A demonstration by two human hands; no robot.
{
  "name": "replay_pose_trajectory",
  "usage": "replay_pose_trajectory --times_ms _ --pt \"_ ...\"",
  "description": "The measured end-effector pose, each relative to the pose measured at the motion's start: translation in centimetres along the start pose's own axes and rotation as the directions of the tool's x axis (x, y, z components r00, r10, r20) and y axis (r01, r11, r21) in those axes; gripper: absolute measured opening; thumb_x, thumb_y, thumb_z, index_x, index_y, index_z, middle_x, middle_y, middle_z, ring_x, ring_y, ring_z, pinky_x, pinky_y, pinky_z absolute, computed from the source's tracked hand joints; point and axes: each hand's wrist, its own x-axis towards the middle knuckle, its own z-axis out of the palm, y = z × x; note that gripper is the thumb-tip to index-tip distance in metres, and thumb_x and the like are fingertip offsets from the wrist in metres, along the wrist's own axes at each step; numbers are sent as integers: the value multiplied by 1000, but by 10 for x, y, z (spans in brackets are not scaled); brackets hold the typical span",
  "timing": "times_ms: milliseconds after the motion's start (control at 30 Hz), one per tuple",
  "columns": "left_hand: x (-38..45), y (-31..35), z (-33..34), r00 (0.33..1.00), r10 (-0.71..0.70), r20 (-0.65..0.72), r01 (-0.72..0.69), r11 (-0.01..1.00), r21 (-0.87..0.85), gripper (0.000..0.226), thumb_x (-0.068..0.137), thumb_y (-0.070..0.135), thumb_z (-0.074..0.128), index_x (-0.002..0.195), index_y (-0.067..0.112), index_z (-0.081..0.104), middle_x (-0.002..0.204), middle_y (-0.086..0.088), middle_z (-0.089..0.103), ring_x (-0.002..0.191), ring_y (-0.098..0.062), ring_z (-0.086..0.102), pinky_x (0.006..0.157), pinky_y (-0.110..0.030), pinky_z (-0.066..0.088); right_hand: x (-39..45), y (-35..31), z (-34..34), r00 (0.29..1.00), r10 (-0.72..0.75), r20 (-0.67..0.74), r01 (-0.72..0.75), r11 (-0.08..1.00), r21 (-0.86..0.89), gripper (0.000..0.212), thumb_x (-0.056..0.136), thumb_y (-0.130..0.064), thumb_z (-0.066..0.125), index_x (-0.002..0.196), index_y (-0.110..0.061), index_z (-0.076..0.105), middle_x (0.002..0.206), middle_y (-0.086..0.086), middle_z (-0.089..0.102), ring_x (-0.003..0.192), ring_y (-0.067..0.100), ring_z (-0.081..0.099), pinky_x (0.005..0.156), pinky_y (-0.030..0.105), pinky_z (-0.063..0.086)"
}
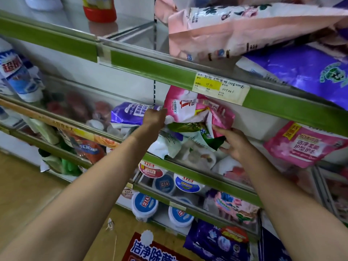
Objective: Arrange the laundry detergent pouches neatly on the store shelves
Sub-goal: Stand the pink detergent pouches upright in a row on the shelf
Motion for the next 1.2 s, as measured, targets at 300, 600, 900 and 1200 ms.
replay_pose_trajectory --times_ms 300,600,900,1200 --pt "6 4 13 997 17 75 -18 1000 14 19 69 -12 75 79 -4 61 78 -17 64 47 -19 65 57 -33 59 25 24 -1 924 -309 -225 285 949 -131 38 76 -24 80 109 -8 73 89 5 70 82 16 60 72 28 43" --pt "5 20 -19 983 184 -5 -184 982 34 16 49 1 81 47 6 66 57 -16 57 57 -21 49 58 -31 40 -40 54 18 851 -487 -197 480 873 -88 14 82 -12 72 68 -16 71 59 -12 61 61 6 51 59 24 38" --pt "6 -16 -11 981 191 -34 -194 958 -214 12 76 -8 57 73 3 59 68 -15 53 57 -21 50 54 -25 42 -27 20 -35 991 -43 123 8 963 271 18 79 -10 71 91 -15 58 115 8 58 100 21 57 69 34 50" --pt "18 -1 2 922 386 -26 -374 907 196 20 79 0 63 97 4 70 87 -15 67 78 -25 61 69 -33 52 -4 33 -29 908 -124 401 231 945 -230 73 53 -34 83 120 -12 63 108 6 74 97 26 71 86 45 57"
